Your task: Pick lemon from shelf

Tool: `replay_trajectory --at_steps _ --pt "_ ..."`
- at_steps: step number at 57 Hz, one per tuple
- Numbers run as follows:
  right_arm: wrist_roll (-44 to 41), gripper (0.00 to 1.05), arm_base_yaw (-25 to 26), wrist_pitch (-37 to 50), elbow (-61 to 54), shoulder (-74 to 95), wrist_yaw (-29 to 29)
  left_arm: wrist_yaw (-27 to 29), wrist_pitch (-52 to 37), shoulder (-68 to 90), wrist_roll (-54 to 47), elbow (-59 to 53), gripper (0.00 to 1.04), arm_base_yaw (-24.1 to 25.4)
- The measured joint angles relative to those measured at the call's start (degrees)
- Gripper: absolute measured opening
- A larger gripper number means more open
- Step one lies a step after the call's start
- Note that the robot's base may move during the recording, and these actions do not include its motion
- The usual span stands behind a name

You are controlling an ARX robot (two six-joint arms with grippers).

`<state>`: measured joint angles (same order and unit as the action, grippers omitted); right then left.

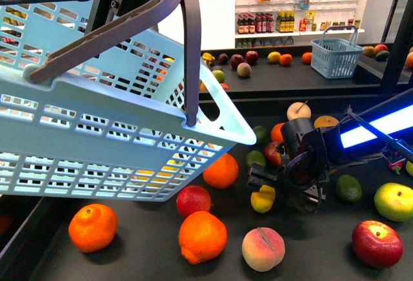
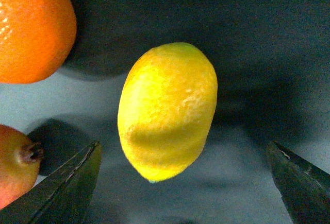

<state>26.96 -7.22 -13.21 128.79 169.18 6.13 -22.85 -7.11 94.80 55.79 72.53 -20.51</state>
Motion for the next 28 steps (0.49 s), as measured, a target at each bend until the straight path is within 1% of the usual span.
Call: replay_trajectory --at_steps 21,25,28 --pt "0.3 0.97 -0.4 -4.3 9.9 5.2 -0.3 0.0 0.0 0.0 0.0 0.0 0.10 0.0" --pt "0.2 0.89 -0.5 -4.7 10.7 5.8 -0.4 0.0 0.0 0.0 0.0 0.0 0.10 0.0" --pt "0.1 0.81 -0.5 -5.1 11.3 6.3 -0.4 0.0 0.0 0.0 0.0 0.0 0.10 0.0"
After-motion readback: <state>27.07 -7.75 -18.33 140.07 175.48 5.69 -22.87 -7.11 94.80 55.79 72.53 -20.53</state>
